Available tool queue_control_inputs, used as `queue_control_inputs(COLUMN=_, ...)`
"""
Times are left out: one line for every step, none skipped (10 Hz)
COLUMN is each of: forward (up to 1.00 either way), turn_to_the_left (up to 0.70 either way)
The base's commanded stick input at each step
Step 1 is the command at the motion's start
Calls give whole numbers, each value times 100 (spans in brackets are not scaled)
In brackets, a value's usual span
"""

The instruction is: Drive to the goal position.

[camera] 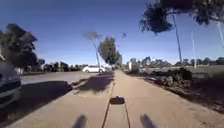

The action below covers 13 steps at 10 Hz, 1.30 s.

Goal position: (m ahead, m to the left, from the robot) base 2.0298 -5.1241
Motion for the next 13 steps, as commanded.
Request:
queue_control_inputs(forward=100, turn_to_the_left=-27)
queue_control_inputs(forward=100, turn_to_the_left=0)
queue_control_inputs(forward=100, turn_to_the_left=0)
queue_control_inputs(forward=100, turn_to_the_left=0)
queue_control_inputs(forward=100, turn_to_the_left=0)
queue_control_inputs(forward=100, turn_to_the_left=0)
queue_control_inputs(forward=100, turn_to_the_left=0)
queue_control_inputs(forward=100, turn_to_the_left=0)
queue_control_inputs(forward=100, turn_to_the_left=0)
queue_control_inputs(forward=100, turn_to_the_left=0)
queue_control_inputs(forward=100, turn_to_the_left=0)
queue_control_inputs(forward=100, turn_to_the_left=0)
queue_control_inputs(forward=100, turn_to_the_left=0)
